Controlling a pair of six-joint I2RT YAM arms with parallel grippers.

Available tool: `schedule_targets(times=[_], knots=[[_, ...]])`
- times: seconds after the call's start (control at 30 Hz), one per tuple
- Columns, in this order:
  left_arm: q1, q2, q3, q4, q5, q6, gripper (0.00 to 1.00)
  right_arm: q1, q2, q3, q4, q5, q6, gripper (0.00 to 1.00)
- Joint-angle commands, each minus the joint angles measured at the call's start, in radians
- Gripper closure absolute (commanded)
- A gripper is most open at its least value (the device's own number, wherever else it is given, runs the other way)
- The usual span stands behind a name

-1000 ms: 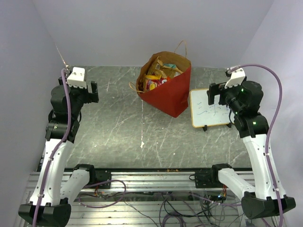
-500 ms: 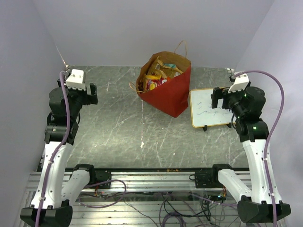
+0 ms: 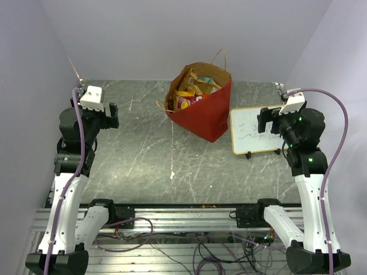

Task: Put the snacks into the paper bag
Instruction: Reset both arms

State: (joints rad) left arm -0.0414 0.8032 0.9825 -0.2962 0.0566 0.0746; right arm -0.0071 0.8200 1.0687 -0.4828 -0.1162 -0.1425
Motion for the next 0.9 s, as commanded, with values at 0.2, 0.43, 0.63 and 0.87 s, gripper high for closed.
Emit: schedule_targets(times=[0.2, 0.43, 0.63, 0.87], knots=[[0.015, -0.003, 0.009, -0.009, 0.017, -0.001, 0.04, -0.01, -0.005, -0.007, 0.003, -0.023, -0.011, 0.0], [0.018, -0.007, 0.005, -0.013, 0.027, 0.001, 0.04, -0.011, 0.003, -0.006, 0.001, -0.041, -0.014, 0.0], [0.02, -0.003, 0.002, -0.008, 0.038, 0.001, 0.04, -0.011, 0.002, -0.011, -0.002, -0.048, -0.019, 0.0], [0.02, 0.0, -0.002, -0.006, 0.047, 0.004, 0.04, -0.01, 0.004, -0.009, 0.002, -0.033, -0.018, 0.0]])
